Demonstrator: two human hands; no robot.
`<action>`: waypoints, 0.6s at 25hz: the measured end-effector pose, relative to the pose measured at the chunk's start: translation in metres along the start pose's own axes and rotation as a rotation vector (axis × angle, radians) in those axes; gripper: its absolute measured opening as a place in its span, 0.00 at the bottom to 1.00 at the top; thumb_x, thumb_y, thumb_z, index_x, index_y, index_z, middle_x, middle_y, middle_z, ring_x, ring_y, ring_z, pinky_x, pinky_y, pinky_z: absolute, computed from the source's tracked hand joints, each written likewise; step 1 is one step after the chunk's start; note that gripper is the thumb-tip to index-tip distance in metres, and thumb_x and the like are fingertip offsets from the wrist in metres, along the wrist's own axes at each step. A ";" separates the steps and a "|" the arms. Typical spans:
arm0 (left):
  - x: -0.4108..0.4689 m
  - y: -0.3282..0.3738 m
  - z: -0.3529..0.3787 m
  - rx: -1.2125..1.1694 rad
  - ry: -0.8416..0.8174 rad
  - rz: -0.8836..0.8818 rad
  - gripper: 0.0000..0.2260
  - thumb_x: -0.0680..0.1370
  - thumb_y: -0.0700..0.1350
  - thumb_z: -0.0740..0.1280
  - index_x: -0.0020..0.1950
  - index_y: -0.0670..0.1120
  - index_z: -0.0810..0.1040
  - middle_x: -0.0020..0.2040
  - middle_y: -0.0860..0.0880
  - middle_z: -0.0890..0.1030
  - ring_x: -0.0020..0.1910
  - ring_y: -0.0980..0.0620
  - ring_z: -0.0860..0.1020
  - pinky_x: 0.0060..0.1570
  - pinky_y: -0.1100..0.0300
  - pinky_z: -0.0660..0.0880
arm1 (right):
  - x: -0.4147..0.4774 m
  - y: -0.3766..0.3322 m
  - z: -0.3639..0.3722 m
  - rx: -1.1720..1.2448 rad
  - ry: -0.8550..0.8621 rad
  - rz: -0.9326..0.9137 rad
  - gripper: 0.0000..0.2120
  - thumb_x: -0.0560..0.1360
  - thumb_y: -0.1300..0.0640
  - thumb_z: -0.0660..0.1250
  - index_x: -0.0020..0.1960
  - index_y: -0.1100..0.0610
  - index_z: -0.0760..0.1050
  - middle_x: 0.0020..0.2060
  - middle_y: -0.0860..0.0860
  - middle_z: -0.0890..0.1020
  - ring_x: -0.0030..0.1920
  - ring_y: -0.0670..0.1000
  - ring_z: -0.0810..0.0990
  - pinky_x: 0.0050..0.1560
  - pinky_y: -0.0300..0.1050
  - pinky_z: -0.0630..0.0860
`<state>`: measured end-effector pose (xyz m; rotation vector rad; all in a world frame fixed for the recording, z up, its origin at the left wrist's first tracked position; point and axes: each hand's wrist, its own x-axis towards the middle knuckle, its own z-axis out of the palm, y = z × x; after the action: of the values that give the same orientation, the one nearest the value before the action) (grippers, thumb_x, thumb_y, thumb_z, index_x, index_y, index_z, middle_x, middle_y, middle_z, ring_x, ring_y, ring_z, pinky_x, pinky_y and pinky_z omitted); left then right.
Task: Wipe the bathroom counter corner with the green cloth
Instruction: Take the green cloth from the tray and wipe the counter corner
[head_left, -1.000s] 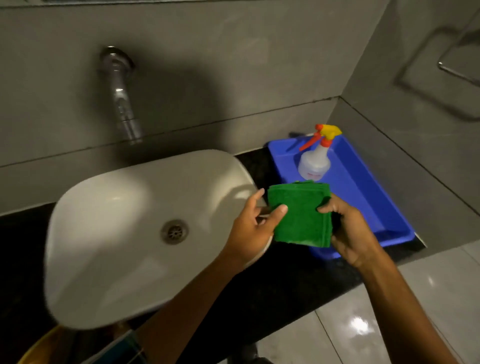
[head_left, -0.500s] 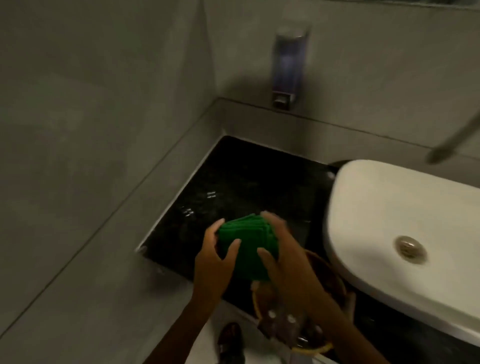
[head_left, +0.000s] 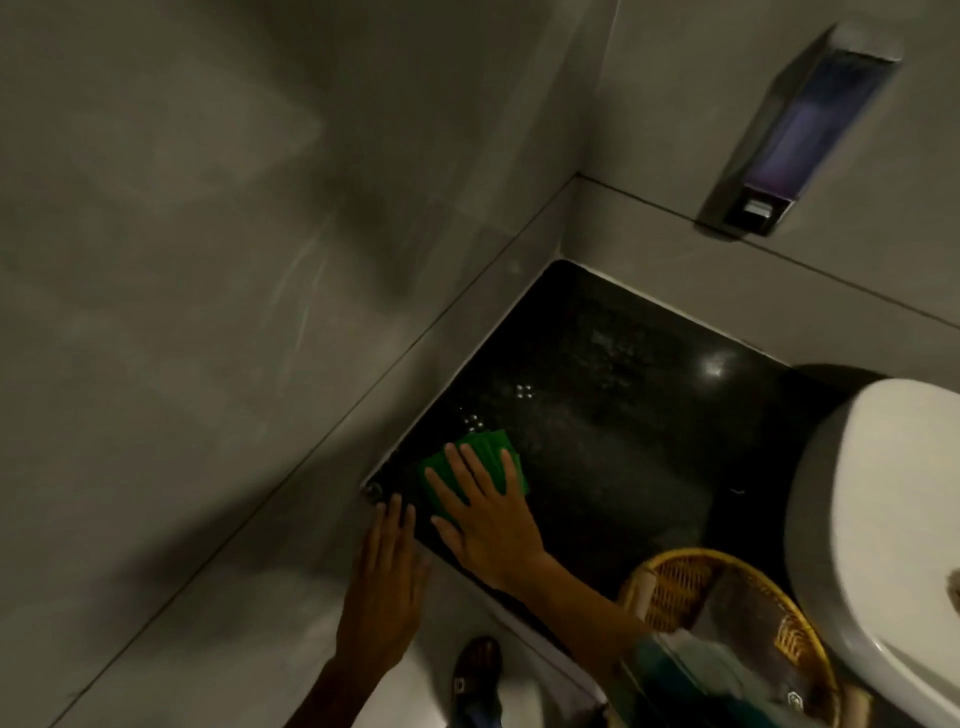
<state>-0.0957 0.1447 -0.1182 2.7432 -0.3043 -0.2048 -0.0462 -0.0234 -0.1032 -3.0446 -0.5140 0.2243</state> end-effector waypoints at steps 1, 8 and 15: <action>0.001 -0.001 0.002 0.003 0.004 -0.001 0.30 0.80 0.59 0.40 0.76 0.42 0.53 0.77 0.43 0.55 0.76 0.45 0.53 0.72 0.60 0.41 | 0.013 0.005 -0.002 -0.030 -0.003 -0.047 0.26 0.79 0.41 0.50 0.75 0.47 0.60 0.77 0.54 0.62 0.77 0.56 0.56 0.72 0.67 0.44; 0.012 0.008 0.004 0.011 0.015 0.050 0.29 0.79 0.58 0.50 0.75 0.42 0.55 0.76 0.42 0.59 0.76 0.49 0.52 0.73 0.53 0.49 | 0.070 0.098 -0.013 -0.025 0.060 0.219 0.26 0.79 0.41 0.49 0.76 0.43 0.57 0.78 0.52 0.59 0.78 0.56 0.54 0.71 0.72 0.43; 0.078 0.061 0.012 0.043 -0.047 0.250 0.26 0.81 0.57 0.45 0.76 0.49 0.45 0.79 0.48 0.47 0.77 0.52 0.42 0.77 0.51 0.44 | 0.032 0.208 -0.001 0.272 0.082 0.825 0.27 0.79 0.40 0.46 0.77 0.41 0.47 0.79 0.52 0.47 0.78 0.56 0.43 0.70 0.74 0.41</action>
<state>-0.0333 0.0664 -0.1143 2.7126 -0.6662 -0.1978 0.0514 -0.2096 -0.1207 -2.7845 0.7348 0.1677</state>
